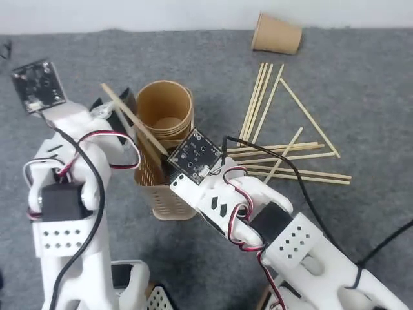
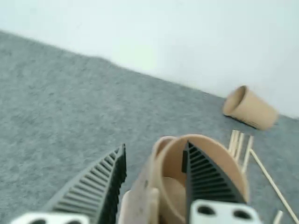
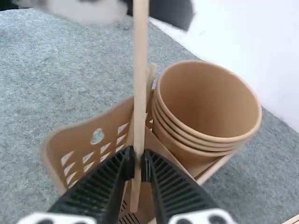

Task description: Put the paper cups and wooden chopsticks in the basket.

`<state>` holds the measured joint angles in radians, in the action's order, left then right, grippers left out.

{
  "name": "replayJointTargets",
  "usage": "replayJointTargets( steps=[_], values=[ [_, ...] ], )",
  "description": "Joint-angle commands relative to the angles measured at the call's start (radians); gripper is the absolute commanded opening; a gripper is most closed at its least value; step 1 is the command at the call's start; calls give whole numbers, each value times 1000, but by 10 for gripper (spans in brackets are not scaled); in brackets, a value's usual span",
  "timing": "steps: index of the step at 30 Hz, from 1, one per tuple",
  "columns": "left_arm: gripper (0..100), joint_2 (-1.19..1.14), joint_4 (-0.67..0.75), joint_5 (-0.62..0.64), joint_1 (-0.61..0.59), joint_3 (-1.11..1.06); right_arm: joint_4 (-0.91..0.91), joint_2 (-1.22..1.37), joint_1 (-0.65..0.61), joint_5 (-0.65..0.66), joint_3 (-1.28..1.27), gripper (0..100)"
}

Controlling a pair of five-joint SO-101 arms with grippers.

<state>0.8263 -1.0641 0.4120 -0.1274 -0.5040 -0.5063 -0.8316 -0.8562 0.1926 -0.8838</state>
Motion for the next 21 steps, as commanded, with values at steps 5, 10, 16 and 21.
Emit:
replayJointTargets(
  steps=[5,10,16,21],
  values=[
    [187,17,-32,6,60,56,-62,-38,-10,11,5,124],
    [187,86,-31,3,58,48,-90,-39,-10,14,9,252],
    [187,199,-35,-2,51,45,-151,-125,-12,14,51,231],
    [187,252,-28,-104,-49,-41,-354,-251,56,15,213,231]
  ],
)
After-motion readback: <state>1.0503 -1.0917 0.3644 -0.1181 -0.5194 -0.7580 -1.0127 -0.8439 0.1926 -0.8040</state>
